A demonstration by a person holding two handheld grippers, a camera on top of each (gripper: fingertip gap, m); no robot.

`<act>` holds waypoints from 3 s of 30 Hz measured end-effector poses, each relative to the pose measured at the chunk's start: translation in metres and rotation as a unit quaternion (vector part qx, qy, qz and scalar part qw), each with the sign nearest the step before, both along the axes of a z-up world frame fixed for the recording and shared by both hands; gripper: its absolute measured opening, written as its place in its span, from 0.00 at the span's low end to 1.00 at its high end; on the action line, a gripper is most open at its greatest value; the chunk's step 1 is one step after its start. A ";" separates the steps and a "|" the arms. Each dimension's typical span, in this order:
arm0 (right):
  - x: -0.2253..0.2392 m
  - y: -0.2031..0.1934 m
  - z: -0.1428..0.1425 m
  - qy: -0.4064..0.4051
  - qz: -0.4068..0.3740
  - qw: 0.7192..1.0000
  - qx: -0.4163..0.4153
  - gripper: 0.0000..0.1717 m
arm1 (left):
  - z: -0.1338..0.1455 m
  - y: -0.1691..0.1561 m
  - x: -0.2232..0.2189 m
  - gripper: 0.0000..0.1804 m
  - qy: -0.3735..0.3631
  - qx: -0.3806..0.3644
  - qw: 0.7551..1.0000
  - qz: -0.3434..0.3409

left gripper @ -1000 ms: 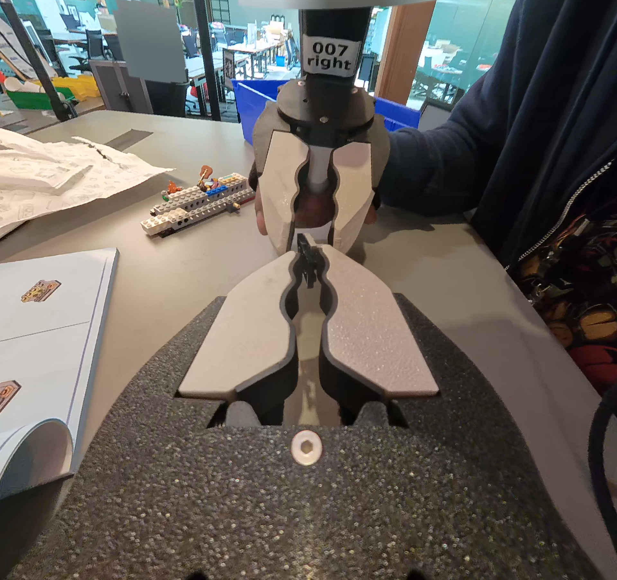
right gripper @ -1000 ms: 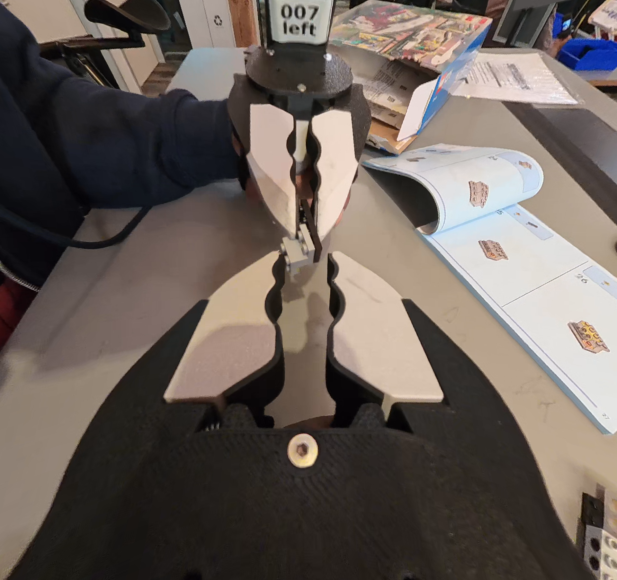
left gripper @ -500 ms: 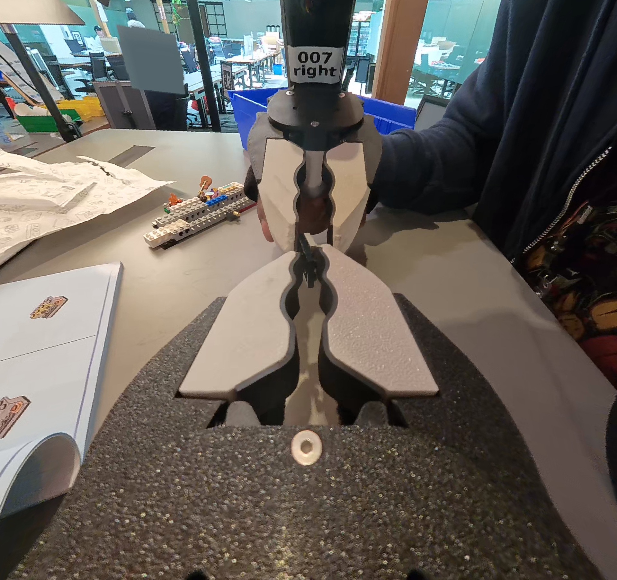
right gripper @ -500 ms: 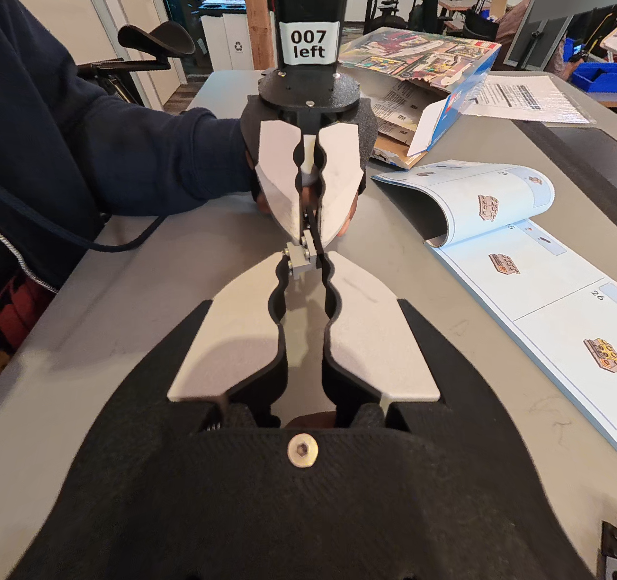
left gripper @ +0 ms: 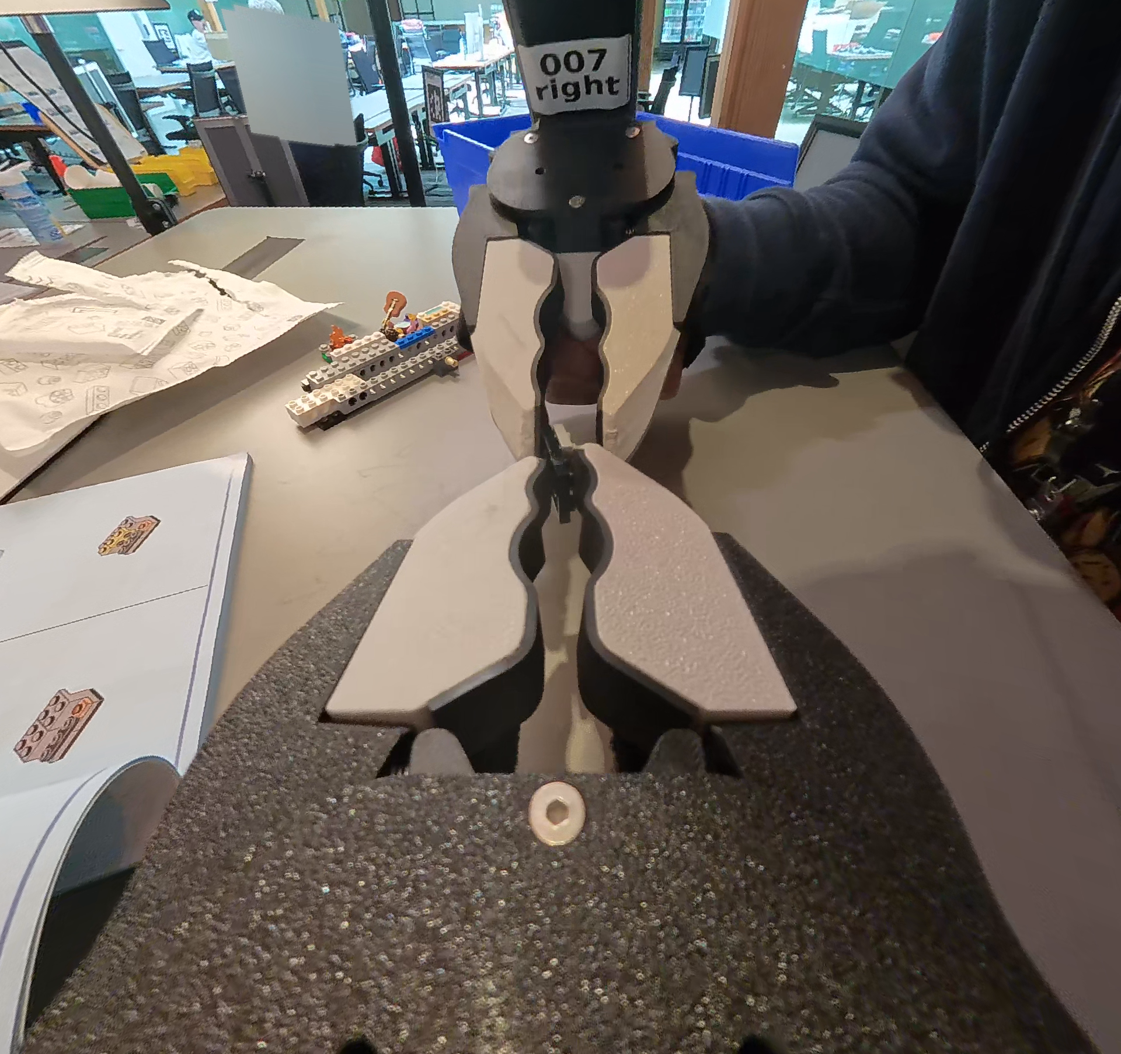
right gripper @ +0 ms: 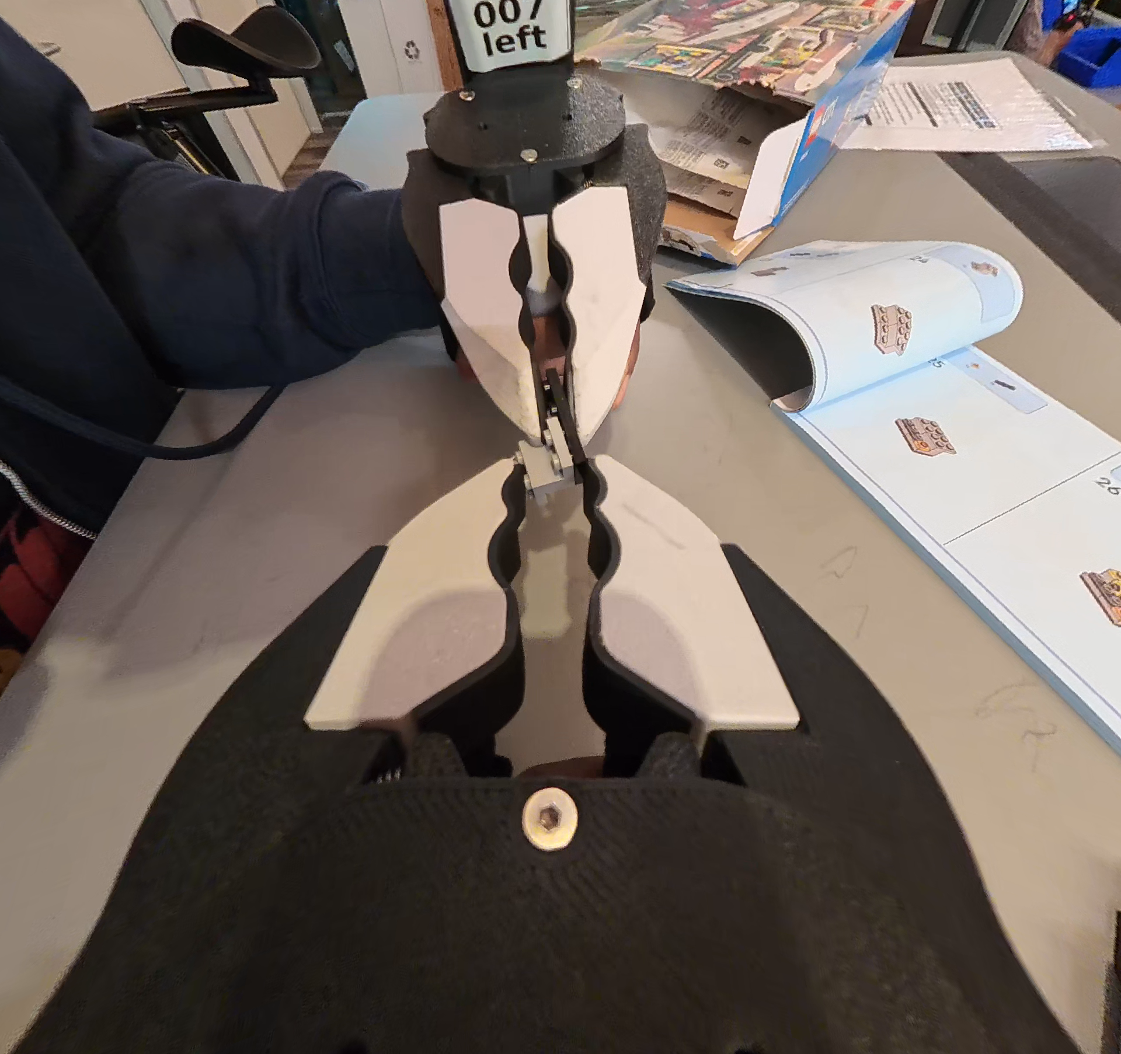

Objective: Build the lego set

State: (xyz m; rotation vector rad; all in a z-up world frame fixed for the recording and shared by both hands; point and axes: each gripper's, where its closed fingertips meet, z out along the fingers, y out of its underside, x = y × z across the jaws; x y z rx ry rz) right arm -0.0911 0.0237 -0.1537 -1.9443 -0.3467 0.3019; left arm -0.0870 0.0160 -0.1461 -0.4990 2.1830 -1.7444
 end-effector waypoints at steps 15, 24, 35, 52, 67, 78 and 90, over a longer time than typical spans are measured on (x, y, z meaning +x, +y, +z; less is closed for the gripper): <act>-0.004 -0.001 0.018 -0.012 0.002 0.998 0.062 0.14 | 0.011 -0.001 -0.007 0.04 -0.002 -0.043 0.999 -0.025; -0.009 -0.003 0.025 0.001 0.026 0.996 0.081 0.10 | 0.018 -0.004 -0.010 0.04 0.012 -0.079 0.996 -0.042; -0.009 -0.004 0.017 0.001 0.035 0.997 0.061 0.09 | 0.011 -0.006 -0.009 0.04 0.018 -0.051 0.998 -0.038; 0.000 -0.008 0.007 0.049 0.029 0.998 0.018 0.09 | 0.002 -0.002 -0.002 0.06 0.039 -0.022 0.999 -0.003; 0.023 0.001 0.012 0.198 -0.044 0.979 0.016 0.16 | 0.008 0.007 0.018 0.02 0.171 -0.143 0.974 0.035; 0.009 0.005 0.006 0.197 -0.021 0.980 0.008 0.13 | 0.009 0.005 0.017 0.03 0.183 -0.156 0.970 0.028; 0.002 -0.001 0.007 0.207 0.020 0.978 0.005 0.11 | 0.008 0.000 0.009 0.03 0.168 -0.141 0.976 0.005</act>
